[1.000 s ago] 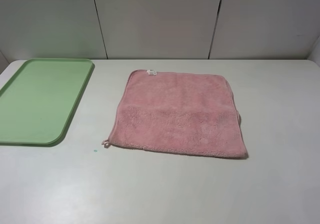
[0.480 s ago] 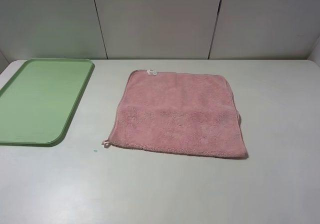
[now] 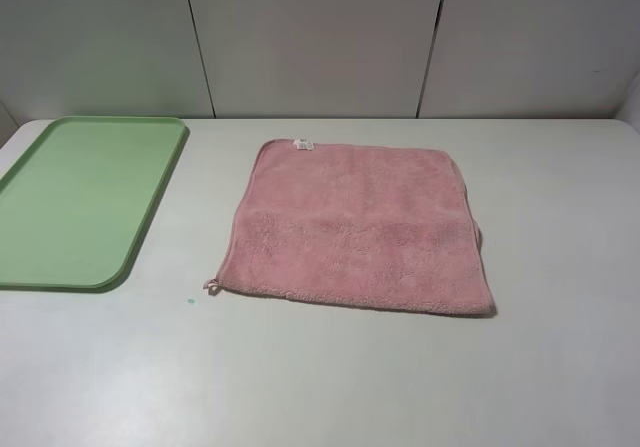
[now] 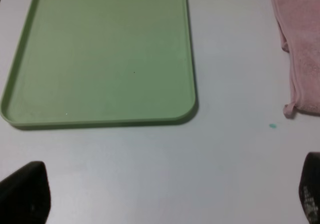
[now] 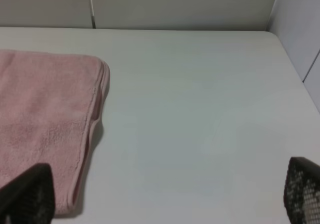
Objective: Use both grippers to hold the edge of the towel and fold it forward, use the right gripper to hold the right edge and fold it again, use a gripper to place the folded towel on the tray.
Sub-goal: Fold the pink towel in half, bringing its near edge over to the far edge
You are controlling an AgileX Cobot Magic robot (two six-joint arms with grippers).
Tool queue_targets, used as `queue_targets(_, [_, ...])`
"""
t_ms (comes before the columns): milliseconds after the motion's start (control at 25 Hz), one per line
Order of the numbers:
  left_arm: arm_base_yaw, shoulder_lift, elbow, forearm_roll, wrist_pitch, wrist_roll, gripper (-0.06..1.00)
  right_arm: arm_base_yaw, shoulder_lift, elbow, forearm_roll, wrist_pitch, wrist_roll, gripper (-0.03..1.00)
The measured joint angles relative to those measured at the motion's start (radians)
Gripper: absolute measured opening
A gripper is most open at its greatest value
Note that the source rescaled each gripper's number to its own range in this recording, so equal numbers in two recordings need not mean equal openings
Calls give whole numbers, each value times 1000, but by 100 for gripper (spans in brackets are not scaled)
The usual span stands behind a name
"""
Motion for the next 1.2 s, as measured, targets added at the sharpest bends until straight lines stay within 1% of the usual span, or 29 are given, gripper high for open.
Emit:
queue_targets(440, [0, 0, -2, -1, 1, 0, 100, 0, 0, 0, 0, 0, 2, 100])
queue_targets(560, [0, 48, -36, -1, 4, 2, 100, 0, 24, 0, 0, 0, 2, 100])
queue_targets(640, [0, 118, -71, -1, 4, 22, 100, 0, 80, -7, 0, -4, 2, 100])
queue_targets(840, [0, 338, -180, -1, 4, 146, 99, 0, 260, -50, 0, -58, 0, 100])
queue_targets(1000, [-2, 542, -278, -1, 5, 255, 99, 0, 424, -85, 0, -154, -20, 100])
queue_targets(1120, [-47, 684, -355, 0, -8, 319, 99, 0, 549, -108, 0, -235, -49, 100])
queue_targets(1200, [-111, 776, -398, 0, -20, 375, 99, 0, 642, -131, 0, -266, -95, 100])
